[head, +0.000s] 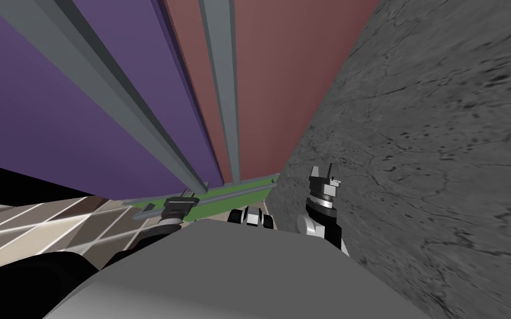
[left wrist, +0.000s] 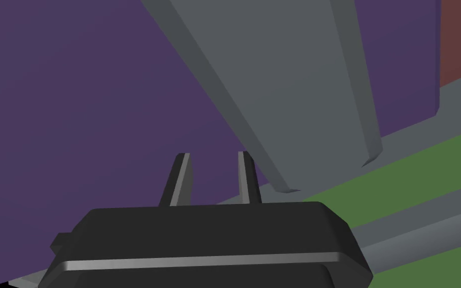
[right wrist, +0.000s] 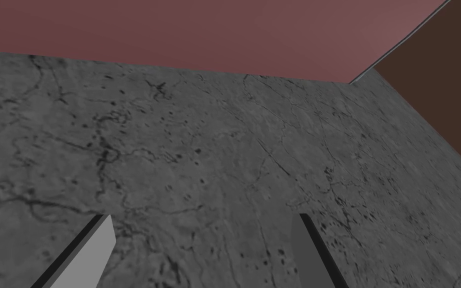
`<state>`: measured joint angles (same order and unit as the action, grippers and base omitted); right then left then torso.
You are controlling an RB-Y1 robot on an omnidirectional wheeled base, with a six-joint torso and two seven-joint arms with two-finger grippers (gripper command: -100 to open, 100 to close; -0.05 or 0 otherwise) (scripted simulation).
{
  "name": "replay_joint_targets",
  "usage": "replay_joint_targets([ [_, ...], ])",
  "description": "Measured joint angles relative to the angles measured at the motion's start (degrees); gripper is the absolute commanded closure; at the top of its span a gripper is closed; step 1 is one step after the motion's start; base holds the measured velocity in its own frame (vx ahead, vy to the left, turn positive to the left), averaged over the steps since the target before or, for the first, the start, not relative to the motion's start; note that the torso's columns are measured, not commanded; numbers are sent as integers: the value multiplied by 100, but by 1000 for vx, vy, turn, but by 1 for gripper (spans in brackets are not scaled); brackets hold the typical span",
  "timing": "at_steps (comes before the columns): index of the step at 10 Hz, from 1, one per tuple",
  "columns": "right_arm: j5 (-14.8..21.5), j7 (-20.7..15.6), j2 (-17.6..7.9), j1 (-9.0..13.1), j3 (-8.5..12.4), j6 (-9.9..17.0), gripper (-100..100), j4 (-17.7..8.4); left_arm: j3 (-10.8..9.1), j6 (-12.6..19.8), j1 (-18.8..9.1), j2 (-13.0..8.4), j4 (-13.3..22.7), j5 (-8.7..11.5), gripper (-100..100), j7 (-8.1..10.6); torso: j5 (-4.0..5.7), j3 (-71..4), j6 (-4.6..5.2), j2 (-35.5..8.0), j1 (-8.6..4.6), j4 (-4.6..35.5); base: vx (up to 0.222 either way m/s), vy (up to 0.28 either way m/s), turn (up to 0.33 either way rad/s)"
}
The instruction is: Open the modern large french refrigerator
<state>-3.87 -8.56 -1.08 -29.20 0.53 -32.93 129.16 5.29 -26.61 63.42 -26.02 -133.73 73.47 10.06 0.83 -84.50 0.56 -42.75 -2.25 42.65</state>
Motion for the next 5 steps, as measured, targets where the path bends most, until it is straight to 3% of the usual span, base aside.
replay_joint_targets([
  [5,0,0,0,0,0,0,0,0,-30,172,142,-100,-166,265,-100,-26,21,-2,-1,-12,-23,11,14,-12,22],
])
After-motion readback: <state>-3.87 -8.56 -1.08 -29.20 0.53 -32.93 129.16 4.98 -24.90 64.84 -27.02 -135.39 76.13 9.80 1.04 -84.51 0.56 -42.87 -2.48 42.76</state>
